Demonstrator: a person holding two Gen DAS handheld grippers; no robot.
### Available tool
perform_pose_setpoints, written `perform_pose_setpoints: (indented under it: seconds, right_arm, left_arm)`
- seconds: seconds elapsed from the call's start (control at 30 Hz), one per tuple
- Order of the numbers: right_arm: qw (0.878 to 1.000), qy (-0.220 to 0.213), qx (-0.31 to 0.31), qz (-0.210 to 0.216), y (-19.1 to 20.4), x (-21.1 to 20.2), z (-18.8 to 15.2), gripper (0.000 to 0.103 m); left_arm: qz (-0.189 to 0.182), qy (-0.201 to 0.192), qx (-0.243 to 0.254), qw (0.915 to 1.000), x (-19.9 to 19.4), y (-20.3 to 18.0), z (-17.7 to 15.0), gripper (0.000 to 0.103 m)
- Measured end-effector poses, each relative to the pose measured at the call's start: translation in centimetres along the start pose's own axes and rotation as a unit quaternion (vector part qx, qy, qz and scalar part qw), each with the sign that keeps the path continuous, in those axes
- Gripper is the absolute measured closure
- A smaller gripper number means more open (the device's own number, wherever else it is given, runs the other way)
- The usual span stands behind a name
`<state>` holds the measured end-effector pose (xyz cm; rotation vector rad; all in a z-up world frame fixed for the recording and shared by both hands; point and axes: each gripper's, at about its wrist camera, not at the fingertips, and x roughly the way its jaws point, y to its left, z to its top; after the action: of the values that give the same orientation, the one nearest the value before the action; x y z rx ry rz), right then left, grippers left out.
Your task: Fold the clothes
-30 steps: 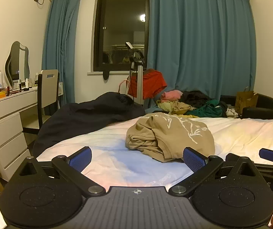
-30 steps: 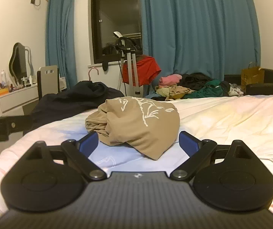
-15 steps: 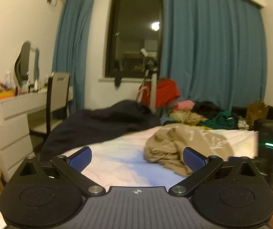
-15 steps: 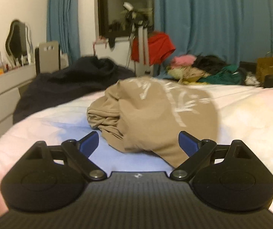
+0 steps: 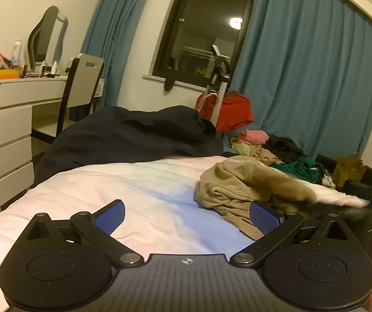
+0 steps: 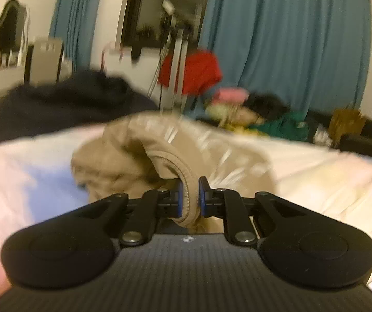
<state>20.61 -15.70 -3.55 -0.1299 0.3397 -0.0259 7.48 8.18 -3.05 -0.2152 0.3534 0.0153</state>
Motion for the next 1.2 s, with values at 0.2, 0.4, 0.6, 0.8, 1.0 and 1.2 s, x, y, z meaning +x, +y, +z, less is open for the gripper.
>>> perform_pose_setpoints:
  seconds: [0.2, 0.4, 0.6, 0.8, 1.0, 1.2]
  right_arm:
    - [0.996, -0.081, 0.036, 0.006, -5.4, -7.8, 2.7, 0.089]
    - [0.983, -0.160, 0.091, 0.030, -9.7, -15.5, 3.5, 0.089]
    - [0.962, -0.228, 0.141, 0.058, -12.2, -21.3, 2.6, 0.089]
    - [0.967, -0.180, 0.167, 0.065, -15.1, -19.6, 0.4, 0.089]
    - [0.978, -0.093, 0.178, 0.062, -16.1, -15.0, -1.9, 0.089]
    - [0.979, 0.005, 0.194, 0.064, -15.1, -10.4, -4.1, 0.087]
  left_arm:
    - [-0.007, -0.009, 0.057, 0.9983, -0.7, -2.5, -0.6, 0.000]
    - [-0.044, -0.009, 0.142, 0.9888, -2.5, -6.3, -2.5, 0.000]
    - [-0.085, -0.018, 0.277, 0.9568, -4.0, -12.0, -6.9, 0.001]
    - [-0.042, -0.042, 0.408, 0.9108, -0.4, -17.9, -11.1, 0.005]
    - [-0.029, 0.017, 0.416, 0.9088, 5.2, -19.2, -12.3, 0.038]
    - [-0.037, 0.042, 0.274, 0.9602, 6.8, -15.3, -7.5, 0.070]
